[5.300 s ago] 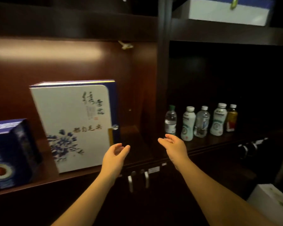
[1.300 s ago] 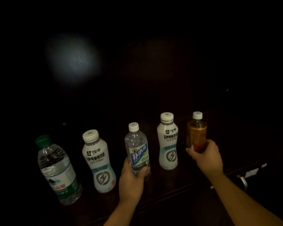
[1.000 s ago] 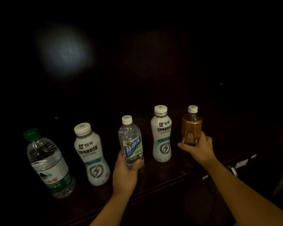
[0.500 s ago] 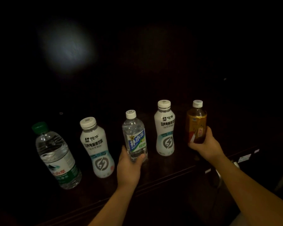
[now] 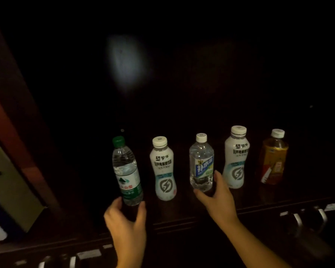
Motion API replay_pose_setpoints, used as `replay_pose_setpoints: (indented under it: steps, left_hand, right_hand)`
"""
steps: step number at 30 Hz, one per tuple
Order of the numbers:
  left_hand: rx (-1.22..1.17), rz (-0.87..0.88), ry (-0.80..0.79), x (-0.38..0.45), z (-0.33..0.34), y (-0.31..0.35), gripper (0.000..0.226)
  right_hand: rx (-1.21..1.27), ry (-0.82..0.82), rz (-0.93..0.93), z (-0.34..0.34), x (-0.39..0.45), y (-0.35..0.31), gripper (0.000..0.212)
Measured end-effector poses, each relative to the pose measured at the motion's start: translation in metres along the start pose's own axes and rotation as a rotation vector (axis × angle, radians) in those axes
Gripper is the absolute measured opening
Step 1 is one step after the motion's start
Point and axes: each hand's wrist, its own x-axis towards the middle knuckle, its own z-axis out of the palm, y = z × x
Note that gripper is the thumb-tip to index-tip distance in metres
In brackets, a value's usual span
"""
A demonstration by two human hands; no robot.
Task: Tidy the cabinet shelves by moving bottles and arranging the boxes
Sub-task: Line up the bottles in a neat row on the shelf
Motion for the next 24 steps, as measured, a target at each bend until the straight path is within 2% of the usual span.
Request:
replay_pose_setpoints:
  steps: [4,6,8,13,19,24]
  left_hand:
    - [-0.001,-0.179,-0.165,0.038,0.006,-0.007,0.102]
    - [-0.055,-0.219,-0.299,0.054,0.013,-0.017,0.098]
    - [-0.065,-0.192,-0.386,0.064,0.019,-0.026,0.079]
    - [-0.052,-0.143,-0.414,0.058,0.034,-0.033,0.070]
    - [-0.021,-0.075,-0.403,0.049,0.049,-0.032,0.070]
    - [-0.013,-0.083,-0.396,0.049,0.048,-0.036,0.074]
  right_hand:
    - [0.118,-0.063,0.030,0.006,0.024,-0.002,0.068]
    - [0.133,-0.119,0.053,0.006,0.033,0.003,0.070]
    - [0.119,-0.114,0.073,0.006,0.037,0.007,0.065]
    - [0.053,-0.082,0.066,0.021,0.029,0.001,0.067]
    - [0.013,-0.104,0.011,0.041,0.022,-0.010,0.071]
    - [0.046,-0.164,0.029,0.029,0.017,-0.008,0.079]
